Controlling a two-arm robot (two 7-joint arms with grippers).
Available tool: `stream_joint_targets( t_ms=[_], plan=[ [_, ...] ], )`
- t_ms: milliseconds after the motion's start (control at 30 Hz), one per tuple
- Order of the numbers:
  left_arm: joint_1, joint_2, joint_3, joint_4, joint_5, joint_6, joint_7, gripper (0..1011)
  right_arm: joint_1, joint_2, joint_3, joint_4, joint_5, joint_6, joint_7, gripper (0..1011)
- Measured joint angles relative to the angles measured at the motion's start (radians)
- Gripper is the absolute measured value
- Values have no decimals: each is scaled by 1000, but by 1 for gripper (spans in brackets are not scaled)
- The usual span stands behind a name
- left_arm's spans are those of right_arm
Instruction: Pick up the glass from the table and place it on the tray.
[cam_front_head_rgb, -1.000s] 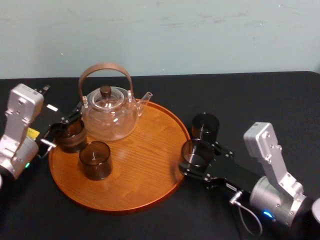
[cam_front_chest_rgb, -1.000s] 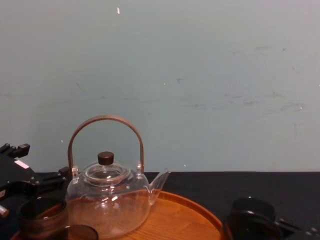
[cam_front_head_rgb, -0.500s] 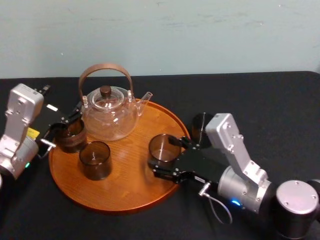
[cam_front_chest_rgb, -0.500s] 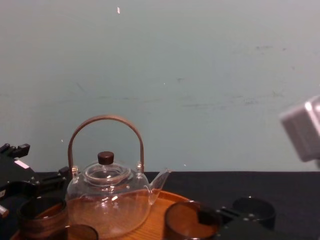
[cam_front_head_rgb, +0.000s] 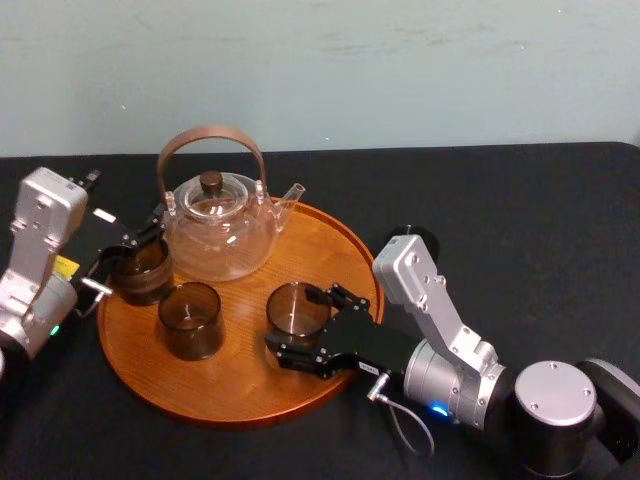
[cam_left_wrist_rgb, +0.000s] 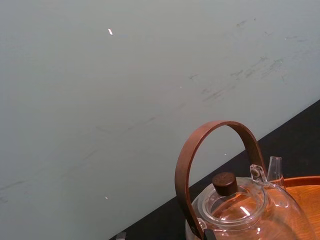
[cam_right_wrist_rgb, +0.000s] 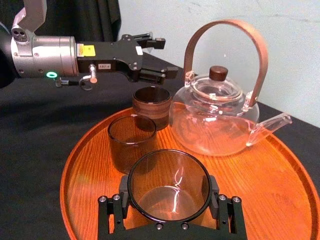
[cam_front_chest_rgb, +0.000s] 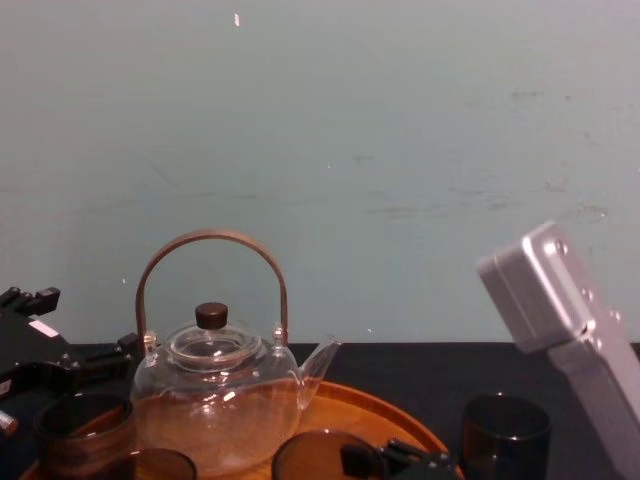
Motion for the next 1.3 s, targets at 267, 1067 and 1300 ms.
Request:
stream_joint_targets(
  t_ms=[267, 1067, 1300],
  plan=[
    [0, 0, 0, 0, 0, 0, 0, 1001, -1, -1, -5, 14, 6, 8, 0, 904],
    [0, 0, 0, 0, 0, 0, 0, 1002, 6, -7, -23, 51, 4, 21, -2, 904],
    [0, 0, 0, 0, 0, 0, 0, 1001, 6, -7, -22, 50, 4, 20, -2, 947]
  ],
)
